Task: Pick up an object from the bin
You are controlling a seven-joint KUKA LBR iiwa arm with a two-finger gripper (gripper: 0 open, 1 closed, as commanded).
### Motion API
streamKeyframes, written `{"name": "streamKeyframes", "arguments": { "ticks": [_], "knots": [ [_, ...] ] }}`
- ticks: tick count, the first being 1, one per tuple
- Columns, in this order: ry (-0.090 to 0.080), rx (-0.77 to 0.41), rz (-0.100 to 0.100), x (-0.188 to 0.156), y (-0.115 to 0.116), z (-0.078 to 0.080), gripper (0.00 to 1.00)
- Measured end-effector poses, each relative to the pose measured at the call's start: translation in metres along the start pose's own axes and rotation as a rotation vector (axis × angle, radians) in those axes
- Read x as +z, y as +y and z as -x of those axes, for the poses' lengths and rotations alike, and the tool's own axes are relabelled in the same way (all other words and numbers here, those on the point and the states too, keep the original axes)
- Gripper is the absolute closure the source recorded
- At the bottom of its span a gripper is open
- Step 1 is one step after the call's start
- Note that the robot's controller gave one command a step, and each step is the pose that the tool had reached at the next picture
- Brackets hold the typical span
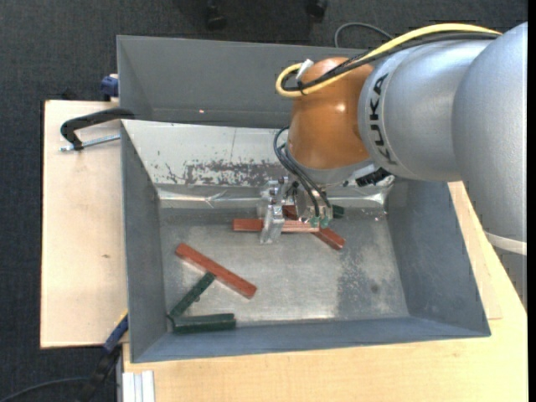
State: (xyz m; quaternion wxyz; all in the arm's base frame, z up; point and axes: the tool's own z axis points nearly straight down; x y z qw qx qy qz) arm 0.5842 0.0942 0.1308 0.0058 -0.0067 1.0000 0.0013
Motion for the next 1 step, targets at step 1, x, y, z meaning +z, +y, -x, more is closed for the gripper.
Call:
{"name": "streamKeyframes", "arguments": {
  "ticks": [1],
  "knots": [
    [0.001,-0.001,0.0,-0.0402,0.001,0.0027,1.0]
  ]
}}
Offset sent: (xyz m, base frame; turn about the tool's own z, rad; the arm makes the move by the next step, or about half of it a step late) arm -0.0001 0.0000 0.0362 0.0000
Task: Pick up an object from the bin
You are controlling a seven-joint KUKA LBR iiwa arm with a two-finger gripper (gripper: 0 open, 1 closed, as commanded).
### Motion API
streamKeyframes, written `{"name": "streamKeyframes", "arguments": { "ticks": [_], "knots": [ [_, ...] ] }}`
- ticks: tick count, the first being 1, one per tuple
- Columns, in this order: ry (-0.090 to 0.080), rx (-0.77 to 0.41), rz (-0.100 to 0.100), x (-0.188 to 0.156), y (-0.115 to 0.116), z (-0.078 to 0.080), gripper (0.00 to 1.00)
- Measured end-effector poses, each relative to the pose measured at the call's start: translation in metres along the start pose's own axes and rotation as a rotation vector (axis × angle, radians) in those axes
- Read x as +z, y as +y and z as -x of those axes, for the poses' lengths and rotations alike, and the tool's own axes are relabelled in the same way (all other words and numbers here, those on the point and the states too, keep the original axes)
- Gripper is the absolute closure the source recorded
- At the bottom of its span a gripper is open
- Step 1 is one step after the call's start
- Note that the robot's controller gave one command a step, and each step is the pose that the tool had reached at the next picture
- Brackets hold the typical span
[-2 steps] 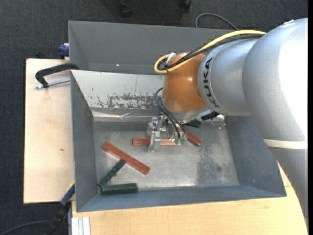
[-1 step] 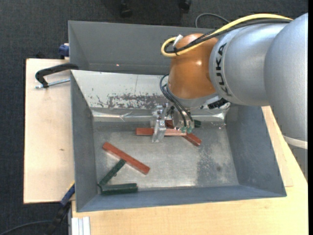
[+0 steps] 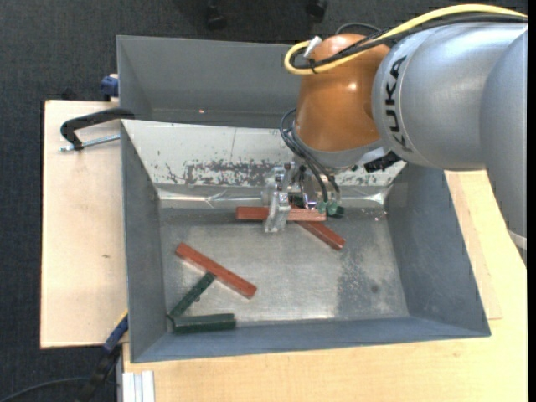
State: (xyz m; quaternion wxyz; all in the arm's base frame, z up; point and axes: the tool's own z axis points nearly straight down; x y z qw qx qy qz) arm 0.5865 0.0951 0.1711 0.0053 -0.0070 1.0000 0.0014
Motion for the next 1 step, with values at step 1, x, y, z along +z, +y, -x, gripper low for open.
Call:
{"name": "streamKeyframes", "arguments": {
  "ticks": [1],
  "knots": [
    [0.002,0.0,-0.001,-0.0204,0.0006,0.0021,1.0]
  ]
}}
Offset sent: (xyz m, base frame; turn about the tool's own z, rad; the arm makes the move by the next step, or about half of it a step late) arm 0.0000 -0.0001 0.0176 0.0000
